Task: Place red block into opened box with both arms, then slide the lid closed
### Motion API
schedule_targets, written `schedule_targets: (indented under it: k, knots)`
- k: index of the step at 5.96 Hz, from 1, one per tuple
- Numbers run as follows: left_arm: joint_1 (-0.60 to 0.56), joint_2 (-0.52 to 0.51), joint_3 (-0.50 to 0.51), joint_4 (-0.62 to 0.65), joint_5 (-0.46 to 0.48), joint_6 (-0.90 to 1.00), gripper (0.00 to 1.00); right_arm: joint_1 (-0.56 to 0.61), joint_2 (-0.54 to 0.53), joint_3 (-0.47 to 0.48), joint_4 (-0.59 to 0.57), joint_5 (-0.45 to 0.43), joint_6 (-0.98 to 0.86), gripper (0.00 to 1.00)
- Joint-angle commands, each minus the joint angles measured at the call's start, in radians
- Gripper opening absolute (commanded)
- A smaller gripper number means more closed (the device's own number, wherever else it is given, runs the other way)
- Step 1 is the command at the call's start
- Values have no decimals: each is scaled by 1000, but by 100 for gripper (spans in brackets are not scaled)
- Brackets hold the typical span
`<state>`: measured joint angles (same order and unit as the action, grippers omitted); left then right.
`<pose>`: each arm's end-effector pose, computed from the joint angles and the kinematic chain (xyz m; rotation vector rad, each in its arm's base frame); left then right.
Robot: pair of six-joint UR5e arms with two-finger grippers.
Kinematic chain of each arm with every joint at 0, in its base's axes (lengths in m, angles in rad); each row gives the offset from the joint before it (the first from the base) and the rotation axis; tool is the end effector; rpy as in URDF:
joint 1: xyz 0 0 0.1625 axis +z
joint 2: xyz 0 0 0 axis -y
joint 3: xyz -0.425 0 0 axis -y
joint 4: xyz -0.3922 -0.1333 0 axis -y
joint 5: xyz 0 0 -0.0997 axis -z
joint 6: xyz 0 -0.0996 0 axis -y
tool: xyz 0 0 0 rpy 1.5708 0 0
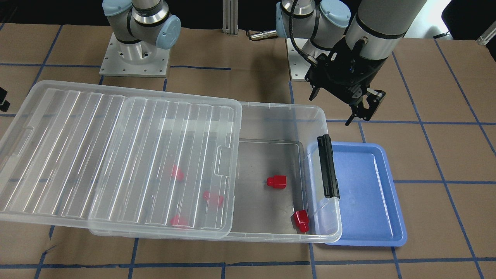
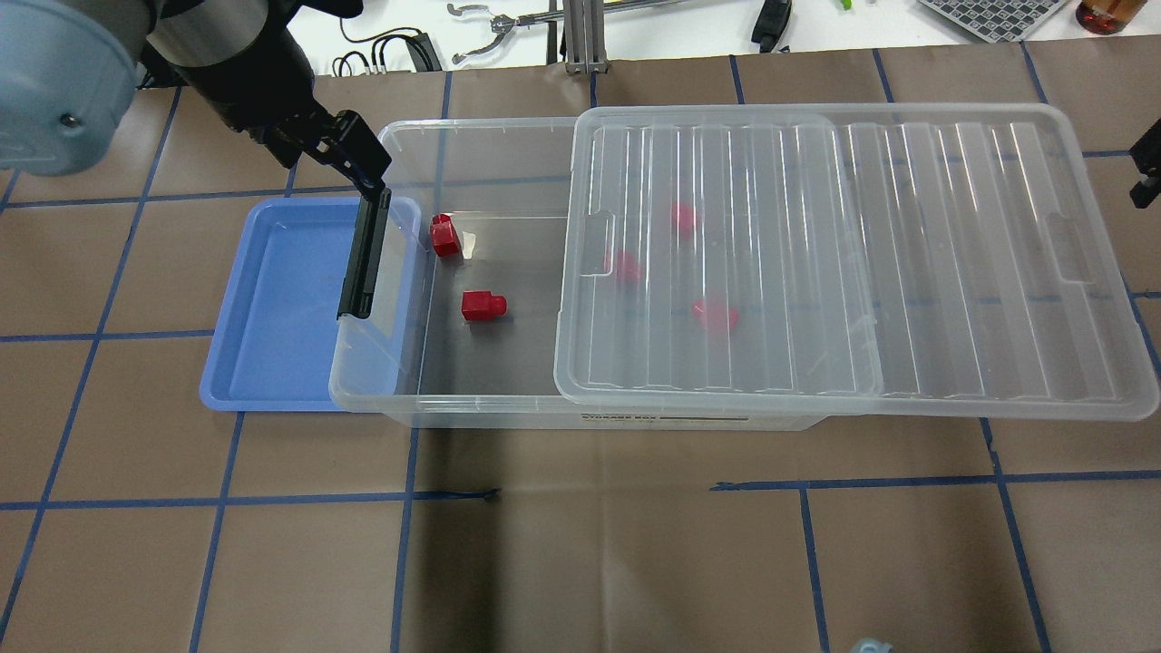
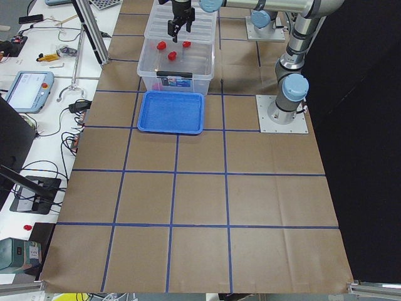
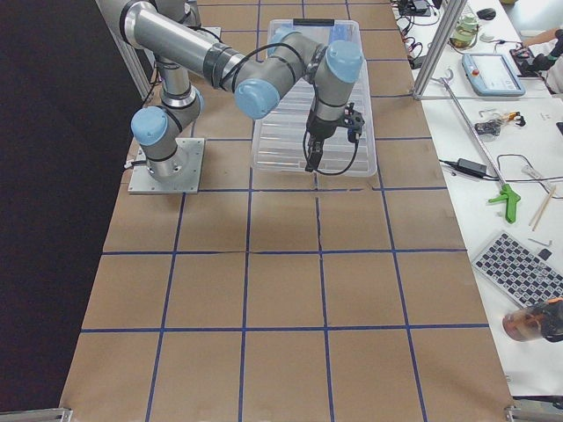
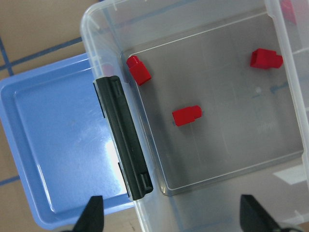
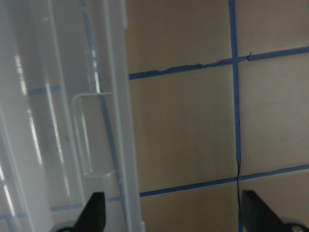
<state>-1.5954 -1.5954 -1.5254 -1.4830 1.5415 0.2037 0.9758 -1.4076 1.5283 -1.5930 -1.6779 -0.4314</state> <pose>-0.1488 -0.5090 0.5074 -0.3575 -3.0968 0.1728 -0.2055 -0.5225 0.4263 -0.2443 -3.0796 -0.2139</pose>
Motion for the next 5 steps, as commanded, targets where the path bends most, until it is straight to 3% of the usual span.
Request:
schedule_targets:
  k: [1, 3, 5]
  knots:
    - [2, 60, -59, 7, 3, -205, 98, -66, 9, 115, -158, -47, -30, 100]
    - [0, 63, -29, -101, 6, -288, 98, -78, 9, 168, -209, -54, -38, 100]
    - [0, 63, -27, -102, 57, -287, 98, -85, -2, 188, -200, -37, -35, 100]
